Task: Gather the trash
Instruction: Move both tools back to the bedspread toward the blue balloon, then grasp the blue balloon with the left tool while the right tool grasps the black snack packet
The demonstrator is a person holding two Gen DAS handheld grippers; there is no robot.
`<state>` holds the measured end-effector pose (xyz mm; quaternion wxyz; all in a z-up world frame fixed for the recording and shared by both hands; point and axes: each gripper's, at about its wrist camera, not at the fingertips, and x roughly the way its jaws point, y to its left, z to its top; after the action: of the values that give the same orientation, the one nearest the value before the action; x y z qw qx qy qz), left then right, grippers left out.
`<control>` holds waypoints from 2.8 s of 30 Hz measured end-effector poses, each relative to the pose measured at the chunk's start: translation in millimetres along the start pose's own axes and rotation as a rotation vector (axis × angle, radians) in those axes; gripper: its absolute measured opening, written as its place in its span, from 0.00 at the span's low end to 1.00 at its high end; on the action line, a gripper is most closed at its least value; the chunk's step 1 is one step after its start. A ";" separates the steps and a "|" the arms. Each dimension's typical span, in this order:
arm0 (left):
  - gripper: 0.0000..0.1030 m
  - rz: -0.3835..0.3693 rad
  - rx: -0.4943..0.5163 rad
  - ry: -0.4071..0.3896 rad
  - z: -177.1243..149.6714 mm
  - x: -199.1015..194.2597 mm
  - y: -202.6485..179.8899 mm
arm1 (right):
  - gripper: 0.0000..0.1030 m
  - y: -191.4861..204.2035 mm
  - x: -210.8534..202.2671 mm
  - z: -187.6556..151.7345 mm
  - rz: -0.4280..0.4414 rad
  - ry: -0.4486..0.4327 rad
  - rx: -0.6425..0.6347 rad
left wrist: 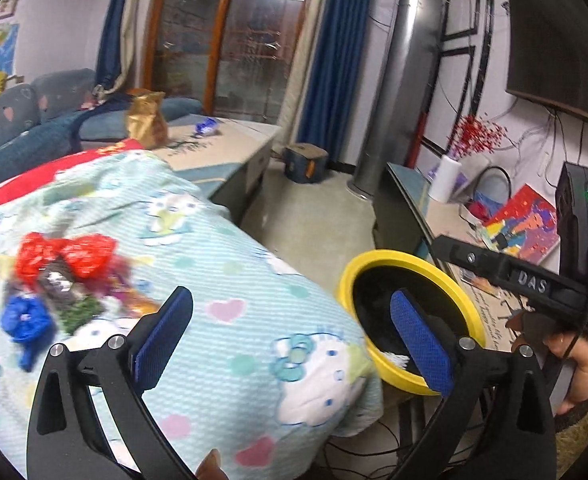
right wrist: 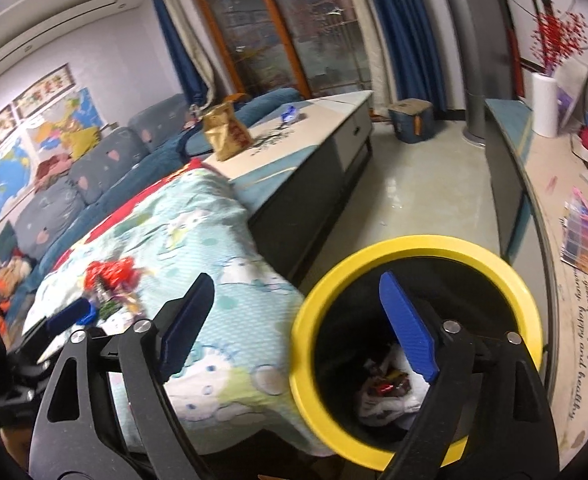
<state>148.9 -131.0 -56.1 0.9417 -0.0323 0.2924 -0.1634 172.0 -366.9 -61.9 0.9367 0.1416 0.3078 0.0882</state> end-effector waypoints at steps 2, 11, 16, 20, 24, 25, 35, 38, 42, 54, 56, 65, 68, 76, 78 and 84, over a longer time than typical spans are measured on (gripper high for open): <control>0.94 0.017 -0.015 -0.018 0.4 -10.1 10.6 | 0.78 11.1 -0.7 -2.1 0.011 0.002 -0.027; 0.94 0.082 -0.063 -0.062 1.6 -37.7 45.4 | 0.79 48.1 -0.1 -9.4 0.035 0.029 -0.101; 0.94 0.110 -0.077 -0.089 2.8 -50.1 57.9 | 0.79 68.2 -2.0 -12.6 0.051 0.029 -0.139; 0.94 0.133 -0.088 -0.101 1.8 -58.8 67.9 | 0.79 82.7 -1.2 -14.2 0.068 0.035 -0.166; 0.94 0.154 -0.116 -0.106 1.3 -64.9 80.9 | 0.79 99.3 -2.4 -17.1 0.090 0.038 -0.202; 0.94 0.158 -0.123 -0.110 1.2 -66.2 83.4 | 0.79 103.6 -3.1 -17.6 0.097 0.039 -0.209; 0.94 0.200 -0.171 -0.132 -1.0 -80.8 109.6 | 0.79 136.0 -5.4 -16.3 0.145 0.031 -0.261; 0.94 0.215 -0.197 -0.136 -2.8 -85.2 121.2 | 0.79 144.6 -3.4 -16.2 0.156 0.036 -0.272; 0.94 0.238 -0.238 -0.152 -4.3 -95.6 140.4 | 0.79 156.4 -2.2 -17.8 0.170 0.043 -0.292; 0.94 0.314 -0.346 -0.164 -16.6 -113.3 193.0 | 0.81 193.8 13.5 -22.0 0.216 0.061 -0.341; 0.94 0.316 -0.367 -0.160 -19.2 -116.0 201.8 | 0.81 200.7 17.1 -24.1 0.226 0.066 -0.357; 0.93 0.321 -0.419 -0.115 -32.1 -113.2 227.6 | 0.81 222.7 40.3 -30.1 0.257 0.118 -0.397; 0.92 0.325 -0.446 -0.104 -36.9 -113.1 237.4 | 0.81 231.5 48.7 -31.9 0.269 0.141 -0.415; 0.57 0.285 -0.522 -0.062 -51.0 -108.6 260.4 | 0.70 258.2 81.7 -39.1 0.333 0.215 -0.470; 0.49 0.271 -0.533 -0.042 -54.5 -103.0 262.3 | 0.63 262.1 89.2 -39.8 0.336 0.230 -0.483; 0.35 0.220 -0.536 0.010 -56.1 -84.8 263.3 | 0.49 274.0 114.1 -37.4 0.332 0.261 -0.540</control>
<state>127.7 147.3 -97.9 0.9102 -0.2471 0.3316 0.0226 218.8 -71.4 -66.0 0.8660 -0.0756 0.3633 0.3351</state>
